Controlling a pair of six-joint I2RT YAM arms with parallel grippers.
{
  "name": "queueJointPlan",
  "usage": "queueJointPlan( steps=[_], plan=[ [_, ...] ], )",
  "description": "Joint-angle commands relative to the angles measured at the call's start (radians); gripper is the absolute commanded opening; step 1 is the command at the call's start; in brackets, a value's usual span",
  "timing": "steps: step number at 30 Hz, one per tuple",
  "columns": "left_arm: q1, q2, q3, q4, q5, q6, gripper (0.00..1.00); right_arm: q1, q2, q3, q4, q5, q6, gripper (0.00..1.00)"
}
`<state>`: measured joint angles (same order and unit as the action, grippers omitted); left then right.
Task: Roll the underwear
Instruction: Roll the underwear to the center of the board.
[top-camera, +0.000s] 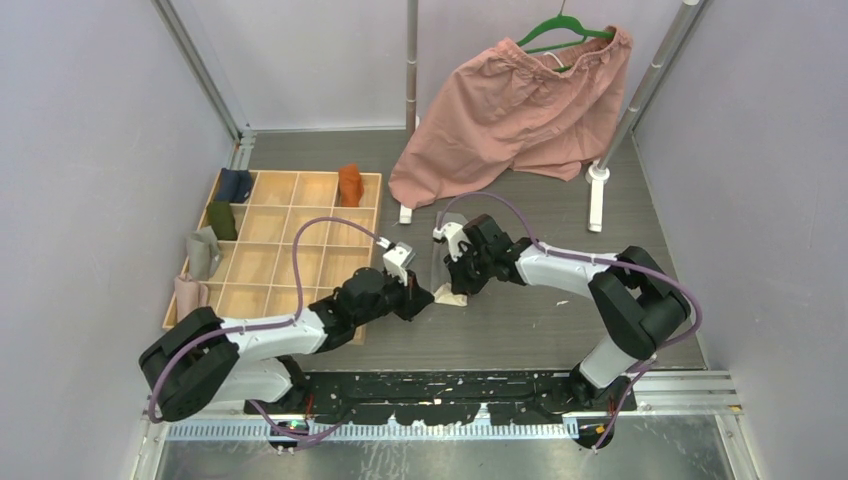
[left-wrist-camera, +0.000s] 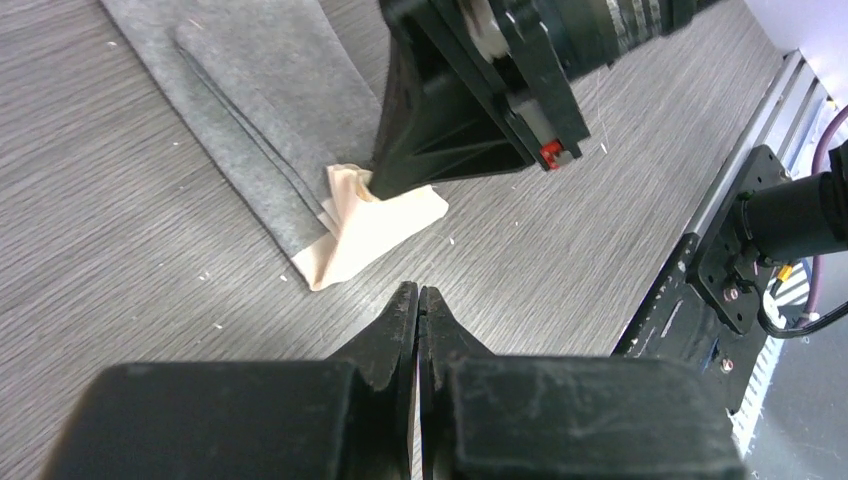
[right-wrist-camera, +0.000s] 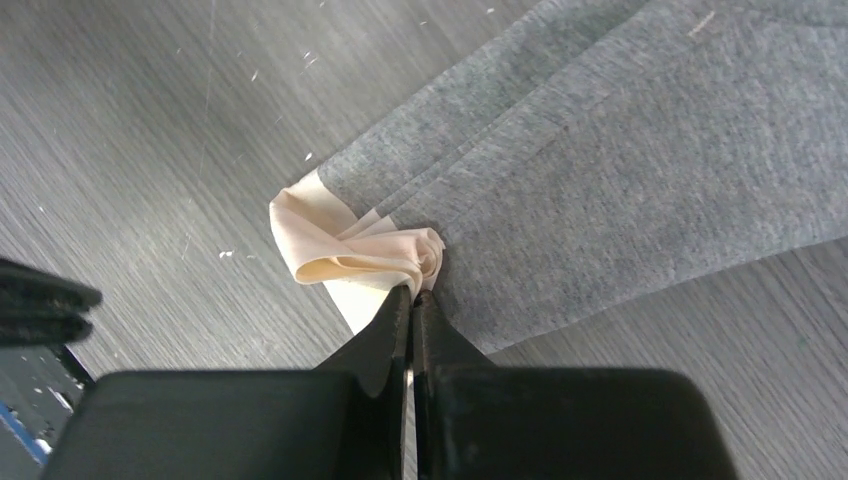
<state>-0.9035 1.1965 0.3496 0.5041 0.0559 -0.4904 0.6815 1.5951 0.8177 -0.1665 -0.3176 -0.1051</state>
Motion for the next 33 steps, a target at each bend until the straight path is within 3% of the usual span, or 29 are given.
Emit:
queueJointPlan(
  steps=[1,8,20,33],
  plan=[
    [-0.002,0.064,0.069,0.027,0.061,0.046,0.01,-0.035,0.052,0.090,-0.092,-0.019,0.088,0.06],
    [-0.002,0.162,0.119,0.064,0.097,0.044,0.01,-0.060,0.122,0.174,-0.185,-0.051,0.125,0.09],
    [-0.001,0.334,0.172,0.155,-0.027,0.012,0.01,-0.066,0.133,0.179,-0.187,-0.071,0.136,0.10],
    [0.004,0.418,0.183,0.219,-0.143,-0.006,0.01,-0.067,0.139,0.181,-0.191,-0.070,0.140,0.11]
  ],
)
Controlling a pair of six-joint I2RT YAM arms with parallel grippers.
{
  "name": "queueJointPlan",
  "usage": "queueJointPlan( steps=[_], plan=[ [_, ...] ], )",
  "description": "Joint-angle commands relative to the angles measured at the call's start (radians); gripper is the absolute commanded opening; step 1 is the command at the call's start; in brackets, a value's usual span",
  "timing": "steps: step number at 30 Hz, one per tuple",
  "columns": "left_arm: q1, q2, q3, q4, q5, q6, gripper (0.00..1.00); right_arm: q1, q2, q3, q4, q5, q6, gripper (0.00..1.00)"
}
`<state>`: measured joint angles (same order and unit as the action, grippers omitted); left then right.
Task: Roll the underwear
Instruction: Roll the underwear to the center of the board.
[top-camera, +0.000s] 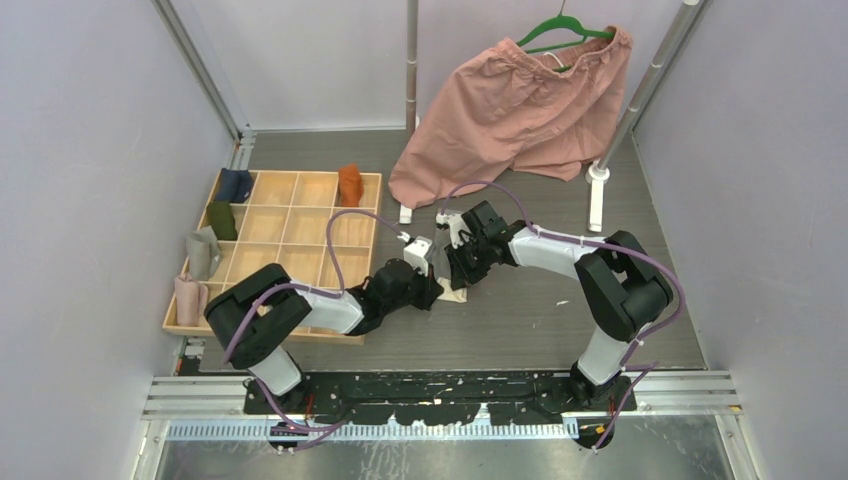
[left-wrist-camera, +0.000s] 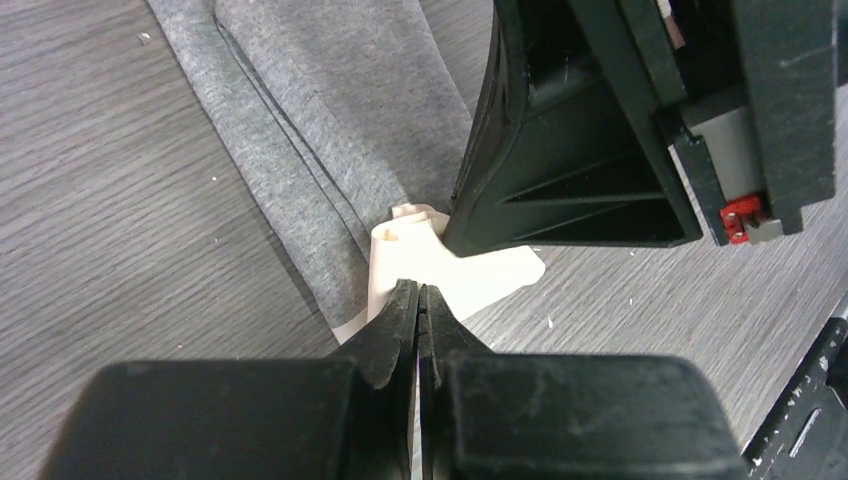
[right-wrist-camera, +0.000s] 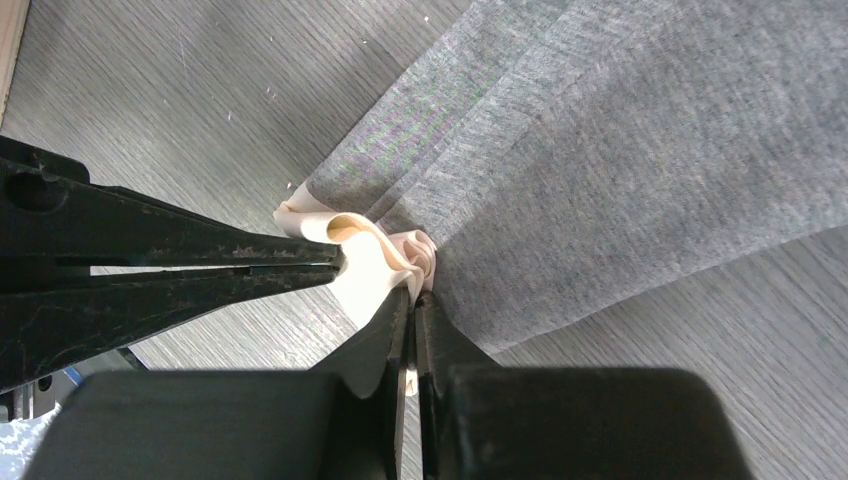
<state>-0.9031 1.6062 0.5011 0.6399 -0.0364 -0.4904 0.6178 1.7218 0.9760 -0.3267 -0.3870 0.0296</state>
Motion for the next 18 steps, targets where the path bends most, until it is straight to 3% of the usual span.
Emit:
queueJointPlan(
  steps=[1,14,18],
  plan=[
    [0.005,0.010,0.028,0.087,-0.056,-0.009,0.01,-0.003,0.012,0.023,-0.030,-0.001,0.007,0.11],
    [0.012,0.034,0.030,0.006,-0.115,-0.050,0.01,-0.006,-0.005,0.026,-0.016,-0.006,0.036,0.20],
    [0.012,0.049,0.030,-0.012,-0.122,-0.064,0.01,-0.004,-0.029,0.024,-0.018,-0.007,0.055,0.30]
  ],
)
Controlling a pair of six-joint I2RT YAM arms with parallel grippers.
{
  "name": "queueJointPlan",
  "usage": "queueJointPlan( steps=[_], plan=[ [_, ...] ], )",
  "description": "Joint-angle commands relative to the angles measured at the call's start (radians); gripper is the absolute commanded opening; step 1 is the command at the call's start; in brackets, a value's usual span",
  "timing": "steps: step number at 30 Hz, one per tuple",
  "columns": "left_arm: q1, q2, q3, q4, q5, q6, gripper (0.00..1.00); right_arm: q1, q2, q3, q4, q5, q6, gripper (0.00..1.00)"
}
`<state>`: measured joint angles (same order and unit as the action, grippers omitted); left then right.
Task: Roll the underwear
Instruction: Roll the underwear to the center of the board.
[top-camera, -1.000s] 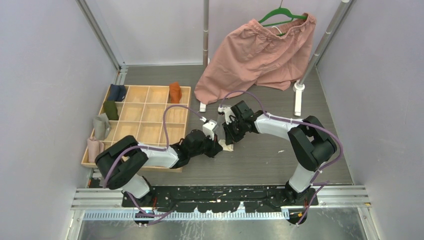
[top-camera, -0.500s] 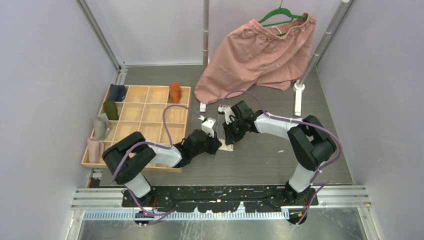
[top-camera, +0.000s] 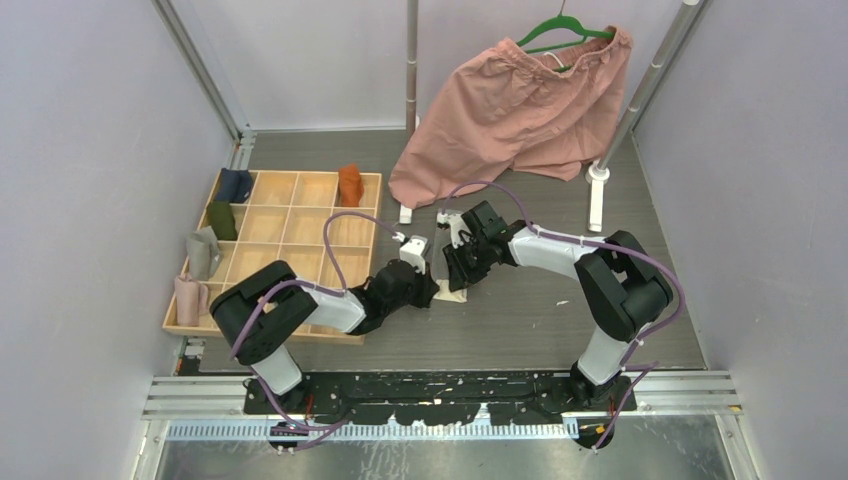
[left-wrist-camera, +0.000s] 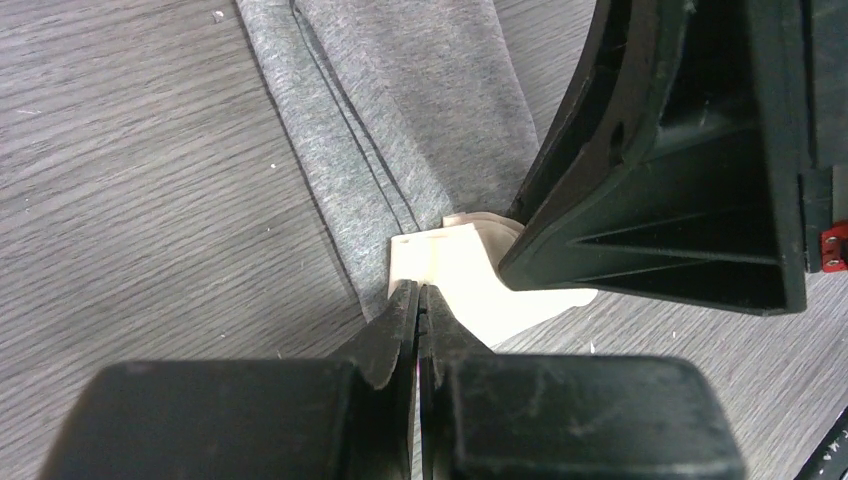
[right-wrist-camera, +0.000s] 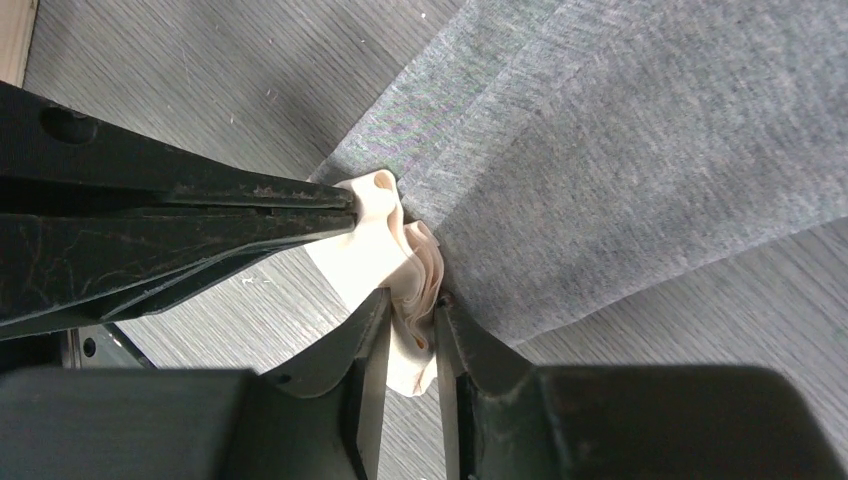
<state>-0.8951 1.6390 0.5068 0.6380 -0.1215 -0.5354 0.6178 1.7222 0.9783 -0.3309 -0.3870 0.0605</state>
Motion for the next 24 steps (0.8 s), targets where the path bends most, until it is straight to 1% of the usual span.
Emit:
queueJointPlan(
  steps=[1,9,15,21,24],
  plan=[
    [0.004,0.019,0.024,-0.015,-0.036,-0.021,0.01,-0.005,-0.040,0.021,-0.015,0.001,0.025,0.31],
    [0.004,0.022,0.030,-0.044,-0.040,-0.015,0.01,-0.006,-0.123,0.015,-0.046,0.122,0.032,0.32],
    [0.004,0.024,0.038,-0.055,-0.037,-0.013,0.01,-0.006,-0.150,0.006,-0.099,0.272,0.015,0.31],
    [0.004,0.031,0.044,-0.057,-0.027,-0.013,0.01,-0.005,-0.171,0.001,-0.109,0.430,0.041,0.28],
    [0.004,0.031,0.046,-0.059,-0.025,-0.015,0.01,-0.004,-0.248,-0.019,-0.083,0.404,0.079,0.26]
  ],
)
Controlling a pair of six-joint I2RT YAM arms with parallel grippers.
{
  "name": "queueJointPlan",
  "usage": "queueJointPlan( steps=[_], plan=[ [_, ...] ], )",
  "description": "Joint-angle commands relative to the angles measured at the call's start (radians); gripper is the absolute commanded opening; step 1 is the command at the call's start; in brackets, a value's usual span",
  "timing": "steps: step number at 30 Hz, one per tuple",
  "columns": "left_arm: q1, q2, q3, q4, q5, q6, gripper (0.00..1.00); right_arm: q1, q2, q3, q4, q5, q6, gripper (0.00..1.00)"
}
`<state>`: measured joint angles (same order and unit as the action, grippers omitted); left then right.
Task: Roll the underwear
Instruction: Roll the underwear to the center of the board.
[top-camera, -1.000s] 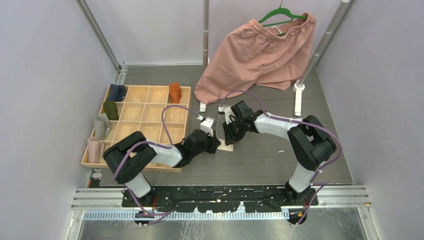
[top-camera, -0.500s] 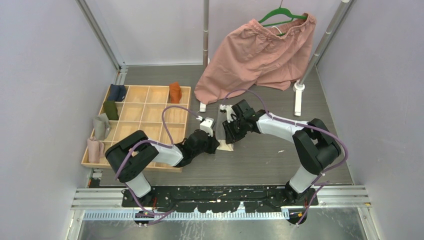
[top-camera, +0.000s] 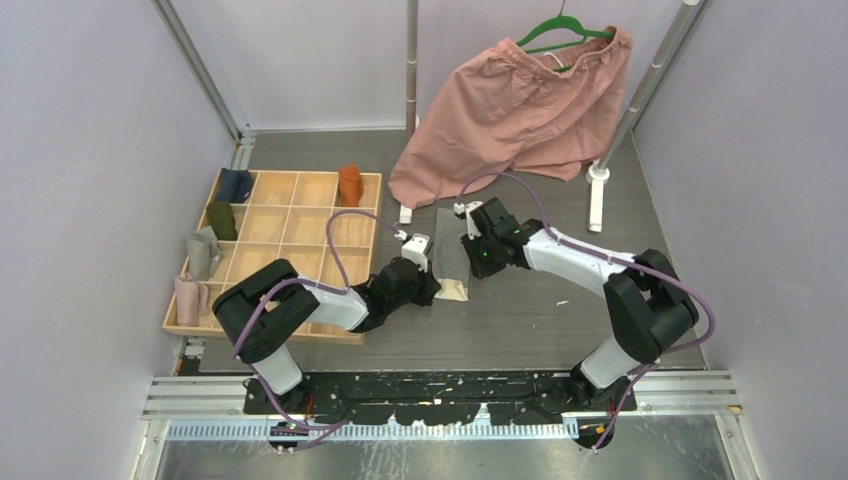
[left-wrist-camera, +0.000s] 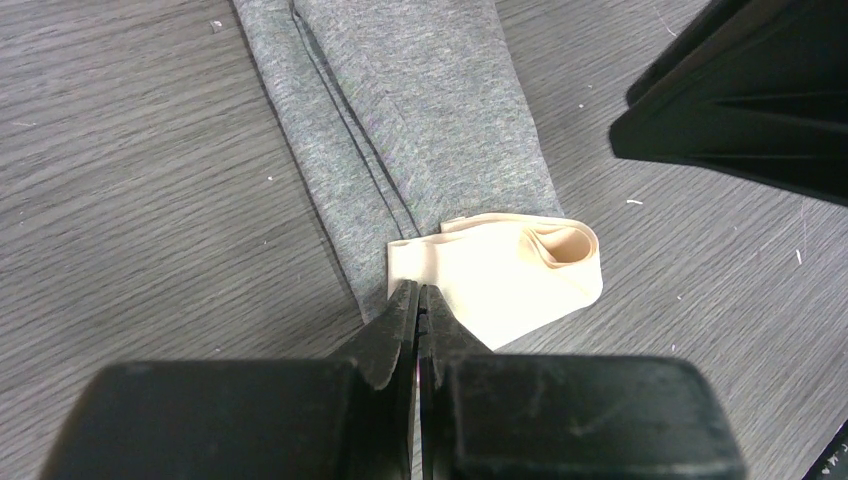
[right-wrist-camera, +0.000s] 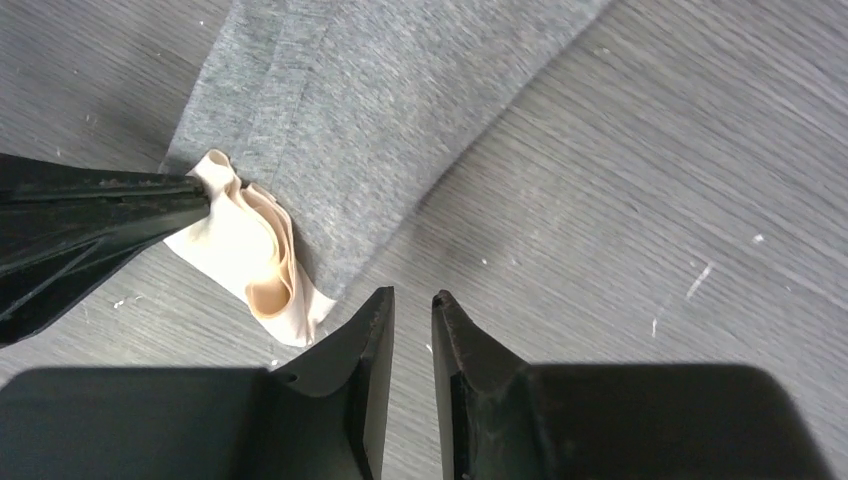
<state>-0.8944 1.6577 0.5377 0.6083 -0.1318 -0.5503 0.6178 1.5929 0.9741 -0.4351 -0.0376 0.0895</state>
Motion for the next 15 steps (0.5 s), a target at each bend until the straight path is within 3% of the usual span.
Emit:
queueJointPlan(
  steps=[1,5,8,15],
  plan=[
    [0.003,0.012,0.017,-0.030,-0.013,0.000,0.01,-0.005,-0.140,-0.030,0.042,0.007,0.071,0.25],
    [0.003,0.017,0.020,-0.032,-0.008,-0.002,0.01,0.005,-0.265,-0.122,0.197,-0.205,0.243,0.19],
    [0.003,0.016,0.021,-0.034,-0.004,-0.002,0.01,0.034,-0.290,-0.176,0.277,-0.271,0.349,0.18],
    [0.003,0.013,0.019,-0.038,-0.002,0.000,0.01,0.142,-0.190,-0.179,0.309,-0.196,0.381,0.17]
  ],
)
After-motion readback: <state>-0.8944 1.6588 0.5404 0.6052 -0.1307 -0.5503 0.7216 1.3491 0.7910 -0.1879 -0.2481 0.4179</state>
